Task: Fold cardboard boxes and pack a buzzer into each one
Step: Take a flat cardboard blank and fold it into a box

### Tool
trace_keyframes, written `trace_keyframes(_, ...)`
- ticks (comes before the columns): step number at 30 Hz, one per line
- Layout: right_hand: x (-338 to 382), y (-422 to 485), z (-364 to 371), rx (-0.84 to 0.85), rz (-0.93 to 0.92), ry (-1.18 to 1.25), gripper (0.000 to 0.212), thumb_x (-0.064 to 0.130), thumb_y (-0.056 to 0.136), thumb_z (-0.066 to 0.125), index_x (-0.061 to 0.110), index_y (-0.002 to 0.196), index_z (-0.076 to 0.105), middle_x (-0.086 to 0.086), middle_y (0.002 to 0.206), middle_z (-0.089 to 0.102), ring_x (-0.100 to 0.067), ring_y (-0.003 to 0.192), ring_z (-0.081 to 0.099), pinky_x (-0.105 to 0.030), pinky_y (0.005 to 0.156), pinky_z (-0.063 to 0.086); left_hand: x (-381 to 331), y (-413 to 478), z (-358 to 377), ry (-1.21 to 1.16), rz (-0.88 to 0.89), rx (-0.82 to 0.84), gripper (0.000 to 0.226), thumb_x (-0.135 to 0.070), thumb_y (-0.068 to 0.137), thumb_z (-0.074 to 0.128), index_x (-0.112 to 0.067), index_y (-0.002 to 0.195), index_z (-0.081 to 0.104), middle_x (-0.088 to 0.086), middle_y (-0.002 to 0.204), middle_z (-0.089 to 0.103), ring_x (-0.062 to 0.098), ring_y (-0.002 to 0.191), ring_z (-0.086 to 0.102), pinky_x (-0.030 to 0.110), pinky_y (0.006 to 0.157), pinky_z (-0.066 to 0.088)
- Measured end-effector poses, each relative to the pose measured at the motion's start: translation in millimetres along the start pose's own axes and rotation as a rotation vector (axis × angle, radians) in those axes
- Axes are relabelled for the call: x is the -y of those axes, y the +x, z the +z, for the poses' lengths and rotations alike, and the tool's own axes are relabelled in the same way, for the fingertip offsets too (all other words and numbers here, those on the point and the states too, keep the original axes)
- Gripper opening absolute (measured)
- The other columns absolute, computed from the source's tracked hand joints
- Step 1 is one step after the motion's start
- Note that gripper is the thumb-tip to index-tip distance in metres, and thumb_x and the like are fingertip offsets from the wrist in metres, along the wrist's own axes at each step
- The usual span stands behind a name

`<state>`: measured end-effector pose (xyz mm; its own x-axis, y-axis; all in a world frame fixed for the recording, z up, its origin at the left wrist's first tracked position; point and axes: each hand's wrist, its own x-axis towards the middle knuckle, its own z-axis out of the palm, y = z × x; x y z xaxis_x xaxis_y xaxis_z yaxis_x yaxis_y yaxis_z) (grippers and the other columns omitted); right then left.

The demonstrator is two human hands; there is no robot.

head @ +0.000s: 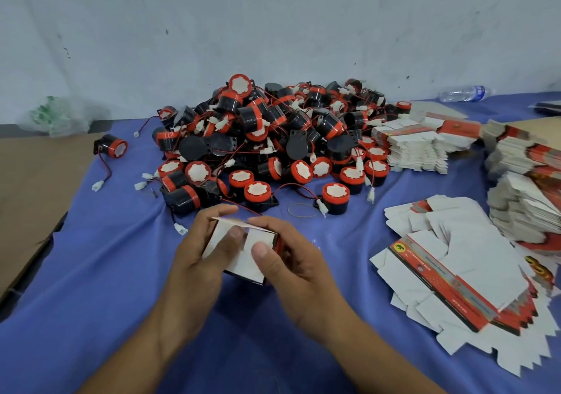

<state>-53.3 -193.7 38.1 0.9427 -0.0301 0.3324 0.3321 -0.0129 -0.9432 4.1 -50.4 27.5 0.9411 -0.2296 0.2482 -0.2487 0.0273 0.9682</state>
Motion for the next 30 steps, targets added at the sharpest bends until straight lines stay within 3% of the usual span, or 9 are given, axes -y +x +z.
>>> trace_keyframes(3, 1.6, 2.4, -0.9, 0.014, 0.097, 0.121, 0.032, 0.058, 0.086, 0.052, 0.033, 0.101, 0.066, 0.011, 0.089, 0.066, -0.003, 0.075, 0.059, -0.016, 0.063, 0.046, -2.3, -3.4, 5.0, 0.174, 0.081, -0.047, 0.018, -0.042, 0.083, 0.058, -0.041, 0.101, 0.059, -0.013, 0.099, 0.066, 0.008, 0.084, 0.066, 0.022, 0.062, 0.054)
trace_keyframes(5, 0.5, 4.6, -2.9, 0.029, 0.181, 0.139, 0.036, 0.064, 0.079, 0.058, 0.030, 0.093, 0.061, 0.010, 0.077, 0.058, -0.007, 0.067, 0.053, -0.021, 0.060, 0.042, -4.5, -6.8, 8.2, 0.307, 0.125, -0.089, 0.020, -0.045, 0.083, 0.056, -0.035, 0.101, 0.057, -0.016, 0.099, 0.063, 0.007, 0.082, 0.063, 0.024, 0.059, 0.053)
trace_keyframes(8, -4.4, 5.7, -5.7, 0.064, 0.224, 0.175, 0.029, 0.053, 0.071, 0.069, 0.033, 0.088, 0.056, 0.010, 0.076, 0.056, -0.010, 0.070, 0.052, -0.023, 0.061, 0.043, -5.8, -9.8, 7.7, 0.441, 0.198, -0.119, 0.034, -0.052, 0.082, 0.043, -0.030, 0.106, 0.054, -0.017, 0.097, 0.059, 0.010, 0.085, 0.059, 0.031, 0.063, 0.049)
trace_keyframes(11, -5.7, 4.7, -6.7, 0.086, 0.235, 0.139, 0.029, 0.043, 0.064, 0.066, 0.037, 0.091, 0.056, 0.011, 0.086, 0.060, -0.007, 0.079, 0.056, -0.017, 0.065, 0.045, -6.3, -11.8, 4.9, 0.437, 0.281, -0.073, 0.036, -0.038, 0.083, 0.035, -0.024, 0.110, 0.053, -0.011, 0.097, 0.059, 0.018, 0.084, 0.057, 0.033, 0.066, 0.046)
trace_keyframes(14, -4.3, 3.2, -6.2, 0.084, 0.178, 0.060, 0.031, 0.039, 0.069, 0.059, 0.038, 0.100, 0.060, 0.010, 0.102, 0.062, -0.004, 0.087, 0.057, -0.020, 0.074, 0.048, -5.8, -12.2, 4.1, 0.423, 0.320, -0.004, 0.036, -0.035, 0.087, 0.033, -0.020, 0.113, 0.053, -0.006, 0.104, 0.060, 0.022, 0.091, 0.058, 0.039, 0.072, 0.048)
trace_keyframes(18, -1.4, 2.5, -6.8, 0.070, 0.129, 0.037, 0.033, 0.044, 0.073, 0.054, 0.036, 0.105, 0.060, 0.014, 0.101, 0.062, -0.002, 0.088, 0.057, -0.020, 0.076, 0.048, -6.3, -12.0, 4.8, 0.405, 0.321, 0.024, 0.038, -0.039, 0.094, 0.029, -0.019, 0.117, 0.052, -0.003, 0.114, 0.057, 0.025, 0.102, 0.056, 0.046, 0.082, 0.047)
trace_keyframes(21, -2.8, 2.3, -9.5, 0.083, 0.171, 0.078, 0.037, 0.055, 0.077, 0.055, 0.033, 0.107, 0.059, 0.014, 0.096, 0.062, -0.008, 0.088, 0.057, -0.026, 0.076, 0.046, -8.0, -12.4, 7.4, 0.391, 0.272, 0.015, 0.041, -0.047, 0.097, 0.025, -0.023, 0.116, 0.053, -0.003, 0.112, 0.057, 0.022, 0.103, 0.055, 0.038, 0.085, 0.044)
trace_keyframes(24, -4.2, 4.1, -10.0, 0.069, 0.187, 0.114, 0.034, 0.060, 0.077, 0.058, 0.035, 0.100, 0.062, 0.011, 0.091, 0.062, -0.013, 0.085, 0.056, -0.032, 0.076, 0.044, -8.6, -11.3, 8.8, 0.397, 0.235, 0.009, 0.028, -0.041, 0.097, 0.036, -0.027, 0.110, 0.056, -0.006, 0.104, 0.061, 0.019, 0.094, 0.056, 0.031, 0.078, 0.042)
trace_keyframes(30, -9.4, 2.9, -3.2, 0.060, 0.176, 0.074, 0.029, 0.031, 0.077, 0.067, 0.041, 0.102, 0.061, 0.019, 0.095, 0.065, -0.003, 0.088, 0.063, -0.025, 0.078, 0.055, -8.0, -11.0, 7.4, 0.209, 0.175, -0.094, 0.031, -0.024, 0.093, 0.035, -0.034, 0.104, 0.063, -0.007, 0.102, 0.067, 0.017, 0.095, 0.063, 0.039, 0.076, 0.052)
